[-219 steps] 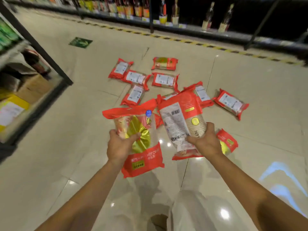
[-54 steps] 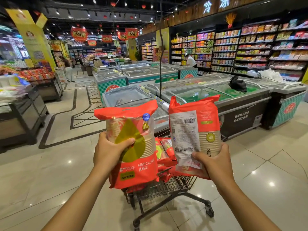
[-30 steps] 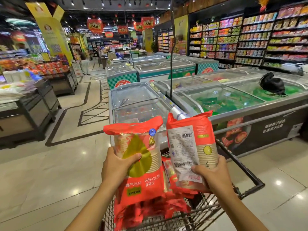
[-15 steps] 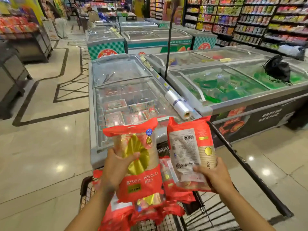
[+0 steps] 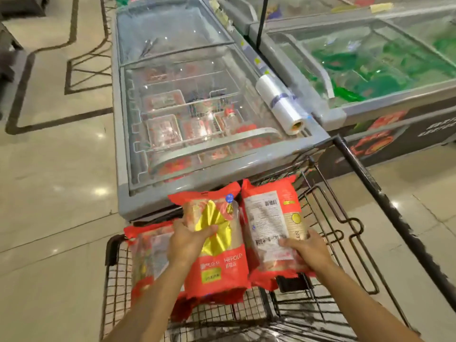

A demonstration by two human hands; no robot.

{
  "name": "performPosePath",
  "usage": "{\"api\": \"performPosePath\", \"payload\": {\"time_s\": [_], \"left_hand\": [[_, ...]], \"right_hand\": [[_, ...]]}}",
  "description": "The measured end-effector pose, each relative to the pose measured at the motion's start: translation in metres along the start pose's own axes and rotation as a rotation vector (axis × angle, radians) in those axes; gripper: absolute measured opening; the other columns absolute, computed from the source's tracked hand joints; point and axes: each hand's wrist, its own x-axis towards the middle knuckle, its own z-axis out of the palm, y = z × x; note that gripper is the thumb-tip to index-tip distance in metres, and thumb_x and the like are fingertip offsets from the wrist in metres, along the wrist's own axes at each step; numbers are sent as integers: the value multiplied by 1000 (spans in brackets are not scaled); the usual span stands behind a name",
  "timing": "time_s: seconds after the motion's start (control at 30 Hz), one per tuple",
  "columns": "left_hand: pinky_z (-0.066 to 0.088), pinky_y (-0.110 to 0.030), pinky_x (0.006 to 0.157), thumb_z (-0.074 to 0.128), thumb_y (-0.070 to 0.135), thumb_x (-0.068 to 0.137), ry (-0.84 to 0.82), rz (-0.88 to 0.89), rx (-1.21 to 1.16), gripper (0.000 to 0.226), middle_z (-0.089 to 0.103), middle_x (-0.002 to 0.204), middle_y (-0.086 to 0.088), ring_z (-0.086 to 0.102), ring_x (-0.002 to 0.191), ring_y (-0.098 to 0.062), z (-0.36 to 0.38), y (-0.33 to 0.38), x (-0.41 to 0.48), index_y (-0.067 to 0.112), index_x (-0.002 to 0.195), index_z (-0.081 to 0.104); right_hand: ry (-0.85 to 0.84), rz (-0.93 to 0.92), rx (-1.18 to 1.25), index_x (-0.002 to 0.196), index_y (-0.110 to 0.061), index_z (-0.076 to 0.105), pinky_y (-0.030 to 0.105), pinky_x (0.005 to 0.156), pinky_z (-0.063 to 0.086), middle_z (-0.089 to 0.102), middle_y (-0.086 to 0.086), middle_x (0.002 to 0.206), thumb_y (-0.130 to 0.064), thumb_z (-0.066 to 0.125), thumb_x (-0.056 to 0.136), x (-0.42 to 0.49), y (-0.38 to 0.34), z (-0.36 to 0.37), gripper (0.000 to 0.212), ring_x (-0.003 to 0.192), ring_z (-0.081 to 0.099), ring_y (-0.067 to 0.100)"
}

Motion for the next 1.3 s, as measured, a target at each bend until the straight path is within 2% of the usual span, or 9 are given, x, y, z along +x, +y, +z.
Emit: {"api": "performPosePath", "payload": {"time_s": [0.17, 0.37, 0.5, 0.67, 0.87, 1.0, 1.1, 1.23, 1.3], "left_hand": [[54, -48, 92, 89, 65, 61, 19, -77, 34, 92, 67, 118, -4, 67, 103, -31, 25, -10, 20, 18, 126, 43], [52, -47, 94, 88, 62, 66, 79, -63, 69, 98, 64, 130, -10, 64, 114, -37, 53, -15, 39, 10, 135, 42], [49, -54, 101, 82, 64, 75, 138, 18, 154, 106, 55, 144, -16, 56, 129, -40, 62, -17, 34, 5, 149, 35], [47, -55, 106, 74, 57, 81, 129, 75, 208, 95, 48, 153, -12, 49, 137, -35, 61, -11, 23, 15, 155, 32], [18, -44, 128, 56, 52, 96, 13, 238, 402, 94, 15, 172, -14, 14, 159, -29, 41, 17, -24, 10, 165, 9], [14, -40, 128, 53, 49, 102, 194, 467, 629, 83, 15, 171, -16, 16, 158, -30, 11, 68, -82, 6, 163, 17], [15, -49, 127, 48, 56, 101, 360, 591, 715, 83, 11, 172, -13, 14, 158, -34, -12, 105, -124, 12, 164, 15], [12, -53, 128, 38, 61, 98, 568, 698, 767, 83, 14, 172, -13, 14, 158, -35, -48, 141, -184, 14, 164, 19], [16, -55, 127, 42, 57, 95, 641, 698, 777, 82, 22, 170, -15, 21, 156, -36, -62, 149, -205, 13, 162, 27]], "right_hand": [[-28, 91, -66, 115, -5, 52, 51, 71, 64, 73, 14, 107, -1, 92, 64, 39, 3, 8, 65, 81, 77, 33], [-65, 123, -149, 115, -11, 44, 39, 61, 62, 72, 11, 110, -2, 84, 78, 71, 17, 5, 55, 79, 76, 26], [26, 21, -488, 107, -19, 39, 38, 75, 55, 66, 0, 100, -28, 81, 85, 70, 21, 6, 49, 84, 66, 20], [20, -60, -826, 134, -13, 43, 41, 88, 51, 58, 13, 123, -36, 71, 87, 51, 11, 13, 59, 113, 60, 34], [-57, -319, -1155, 148, -17, 36, 44, 110, 41, 48, 12, 146, -46, 54, 96, 10, -38, 16, 62, 132, 47, 31], [25, -704, -1295, 162, -17, 17, 48, 124, 18, 24, 15, 166, -53, 40, 103, -48, -101, 21, 73, 153, 21, 32], [124, -1000, -1221, 160, -14, 26, 54, 123, 20, 29, 19, 164, -52, 48, 99, -88, -139, 25, 75, 152, 26, 37], [157, -1197, -1188, 163, -18, 12, 54, 126, 7, 13, 16, 169, -51, 41, 103, -142, -178, 27, 75, 157, 8, 34], [181, -1270, -1157, 161, -17, 24, 56, 125, 13, 25, 17, 166, -52, 48, 100, -162, -187, 30, 75, 155, 18, 36]]}}
